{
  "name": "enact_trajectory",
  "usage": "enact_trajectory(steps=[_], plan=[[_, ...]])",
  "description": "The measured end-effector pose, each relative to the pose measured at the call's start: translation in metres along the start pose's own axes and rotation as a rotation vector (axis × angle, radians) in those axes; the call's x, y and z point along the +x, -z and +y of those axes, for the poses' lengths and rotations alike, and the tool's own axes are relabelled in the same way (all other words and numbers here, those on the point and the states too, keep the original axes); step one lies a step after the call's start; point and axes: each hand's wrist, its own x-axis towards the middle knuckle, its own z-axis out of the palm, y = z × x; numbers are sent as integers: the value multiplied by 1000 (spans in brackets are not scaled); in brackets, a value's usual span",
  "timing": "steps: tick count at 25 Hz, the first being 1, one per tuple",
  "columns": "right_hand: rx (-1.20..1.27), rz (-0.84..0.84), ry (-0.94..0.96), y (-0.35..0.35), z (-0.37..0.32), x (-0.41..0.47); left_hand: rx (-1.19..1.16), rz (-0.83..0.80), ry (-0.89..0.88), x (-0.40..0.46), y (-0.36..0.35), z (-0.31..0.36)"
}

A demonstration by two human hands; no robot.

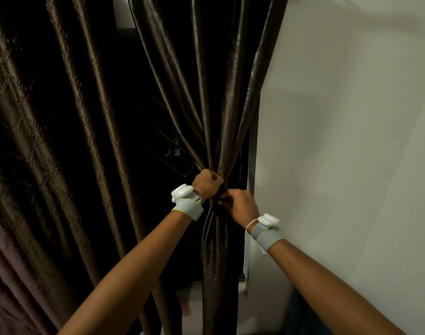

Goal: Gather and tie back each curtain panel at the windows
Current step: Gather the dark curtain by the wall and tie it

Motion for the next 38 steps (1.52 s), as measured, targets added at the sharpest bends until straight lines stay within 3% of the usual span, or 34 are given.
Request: enact_trajectory(steps=[5, 11, 17, 20, 24, 29, 38], plan=[[-11, 45, 20, -6, 2, -4, -39, -29, -73, -7, 11, -11], [-87, 182, 106, 4, -1, -4, 244, -7, -231, -15, 21, -37], [-200, 167, 297, 19, -14, 5, 410, 47, -362, -17, 13, -34], [-192, 130, 320, 23, -15, 12, 370, 34, -362, -19, 11, -33], [-223, 165, 225, 22, -16, 22, 292, -11, -338, -19, 11, -29], [-85, 164, 105, 24, -25, 28, 253, 30, -281, -19, 11, -34], [-439, 242, 313, 9, -22, 29, 273, 11, -174, -14, 14, -31]])
